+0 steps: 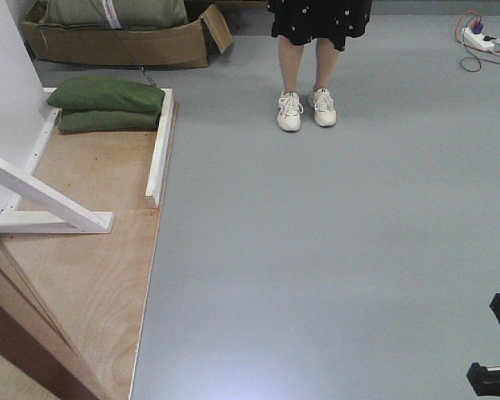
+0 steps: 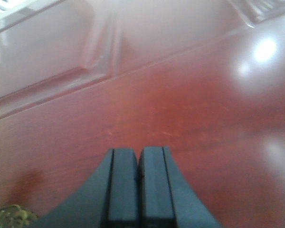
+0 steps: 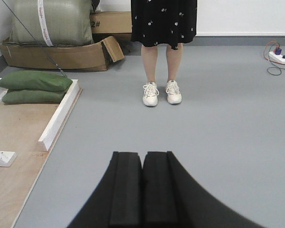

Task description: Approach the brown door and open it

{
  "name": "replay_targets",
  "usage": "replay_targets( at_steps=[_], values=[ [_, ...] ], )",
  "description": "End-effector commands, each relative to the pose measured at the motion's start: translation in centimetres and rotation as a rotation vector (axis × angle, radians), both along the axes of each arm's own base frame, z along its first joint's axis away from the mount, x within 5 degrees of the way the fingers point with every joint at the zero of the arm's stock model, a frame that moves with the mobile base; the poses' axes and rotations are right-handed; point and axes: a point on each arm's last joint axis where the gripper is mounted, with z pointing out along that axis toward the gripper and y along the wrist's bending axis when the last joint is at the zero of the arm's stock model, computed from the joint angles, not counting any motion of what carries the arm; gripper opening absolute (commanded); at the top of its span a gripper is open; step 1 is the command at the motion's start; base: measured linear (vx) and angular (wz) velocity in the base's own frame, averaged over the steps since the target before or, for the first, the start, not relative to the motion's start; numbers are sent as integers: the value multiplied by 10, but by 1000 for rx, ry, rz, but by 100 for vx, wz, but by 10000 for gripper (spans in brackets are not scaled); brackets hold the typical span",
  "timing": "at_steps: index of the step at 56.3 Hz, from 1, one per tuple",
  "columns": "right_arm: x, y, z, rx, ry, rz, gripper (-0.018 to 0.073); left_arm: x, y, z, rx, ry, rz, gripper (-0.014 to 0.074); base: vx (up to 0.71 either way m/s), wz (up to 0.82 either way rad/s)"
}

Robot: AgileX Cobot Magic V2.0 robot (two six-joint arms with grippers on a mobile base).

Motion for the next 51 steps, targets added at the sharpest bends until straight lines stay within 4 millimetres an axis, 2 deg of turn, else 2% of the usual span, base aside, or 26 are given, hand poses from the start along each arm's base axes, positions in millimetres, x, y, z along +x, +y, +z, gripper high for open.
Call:
replay_targets(
  at_steps=[1,16,30,39,51],
  values=[
    [2,0,6,-5,-79,-2,0,1,-11,12,74,-80,-73,67,0,0],
    [2,0,6,-5,-79,-2,0,0,-29,16,258,-85,-132,67,0,0],
    [2,0,6,-5,-79,-2,0,-2,-40,16,589,8,-137,67,0,0],
    [2,0,6,-5,-79,-2,0,-1,-30,18,721,48,-113,71,0,0],
    [2,0,6,-5,-79,-2,0,0,-9,26,715,7,-27,76,0,0]
  ],
)
